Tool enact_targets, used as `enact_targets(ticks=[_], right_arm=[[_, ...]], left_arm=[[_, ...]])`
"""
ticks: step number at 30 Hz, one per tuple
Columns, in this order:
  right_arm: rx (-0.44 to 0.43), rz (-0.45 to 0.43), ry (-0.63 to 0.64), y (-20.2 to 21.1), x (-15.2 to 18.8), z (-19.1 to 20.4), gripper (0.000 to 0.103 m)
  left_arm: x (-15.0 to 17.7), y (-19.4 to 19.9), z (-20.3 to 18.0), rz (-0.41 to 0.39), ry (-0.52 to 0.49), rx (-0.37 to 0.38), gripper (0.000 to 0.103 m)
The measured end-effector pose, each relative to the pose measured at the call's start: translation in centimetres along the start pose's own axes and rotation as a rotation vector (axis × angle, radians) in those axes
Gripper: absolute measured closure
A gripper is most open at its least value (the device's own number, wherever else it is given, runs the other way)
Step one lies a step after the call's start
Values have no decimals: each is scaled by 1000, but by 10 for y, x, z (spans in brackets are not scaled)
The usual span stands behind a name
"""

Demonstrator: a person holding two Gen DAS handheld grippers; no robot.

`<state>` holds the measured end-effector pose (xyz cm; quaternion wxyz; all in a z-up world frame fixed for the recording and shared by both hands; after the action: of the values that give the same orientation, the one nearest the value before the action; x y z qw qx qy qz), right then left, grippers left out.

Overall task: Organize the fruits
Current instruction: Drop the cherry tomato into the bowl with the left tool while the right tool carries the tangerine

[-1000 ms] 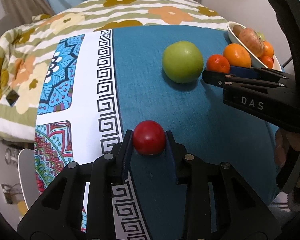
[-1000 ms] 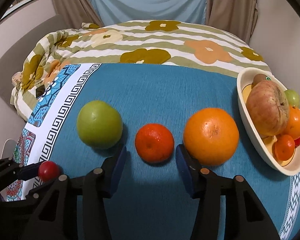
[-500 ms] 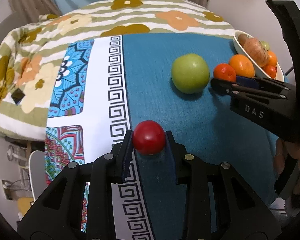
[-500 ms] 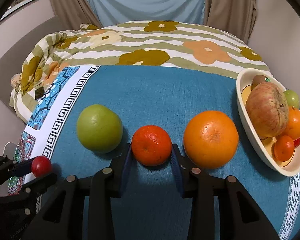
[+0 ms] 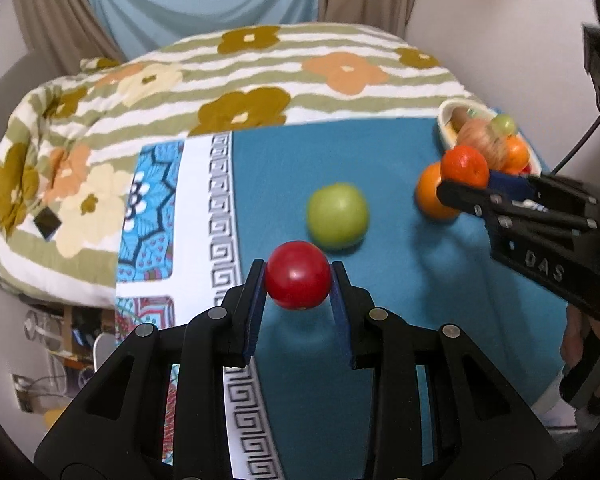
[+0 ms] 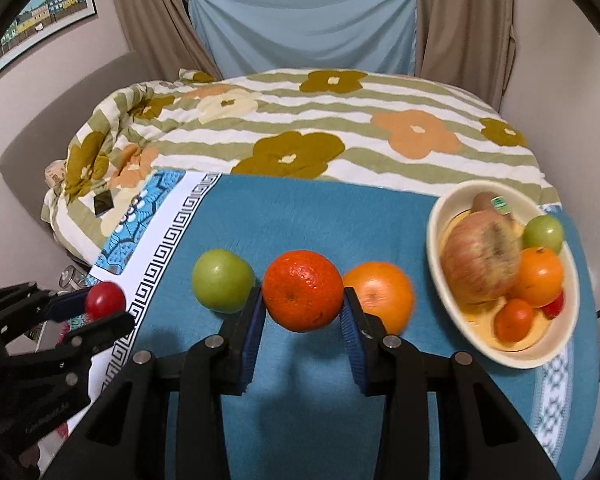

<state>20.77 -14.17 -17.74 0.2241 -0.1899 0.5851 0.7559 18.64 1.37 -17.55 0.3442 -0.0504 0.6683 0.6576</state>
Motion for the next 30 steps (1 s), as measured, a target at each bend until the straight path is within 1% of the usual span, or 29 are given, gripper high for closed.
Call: enact_targets(ticks=[7, 12, 14, 17, 23, 30], right_arm=[[5, -15, -27, 32, -14, -37, 68], [22, -23, -64, 49, -23, -77, 68], [37, -27, -74, 54, -25, -95, 68], [56, -27, -88, 59, -28, -121, 68], [83, -18, -119, 64, -29, -170, 68], [79, 9, -130, 60, -25, -207, 68]], left_arm=[[-47, 17, -30, -75, -18, 17, 67], [-81, 14, -69, -106, -53, 54, 67], [-88, 11, -84, -109, -59, 69, 67], [-98, 2, -110, -106, -67, 96, 67], [-114, -30, -157, -71, -77, 139, 67], [-119, -65, -193, -24, -81, 169, 67]])
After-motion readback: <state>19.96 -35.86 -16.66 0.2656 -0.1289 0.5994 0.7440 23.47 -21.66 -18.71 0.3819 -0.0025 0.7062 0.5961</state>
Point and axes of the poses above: each gripper's, at about its wrist camera, not at the fingertips, and y roughly against the way its jaws point, z to its left, x to its underside, the point moved 1 cm from there along -y, roughly the way its jaws point, and after that the axes turned 14 degrees about -y, right-handed, at the moved point
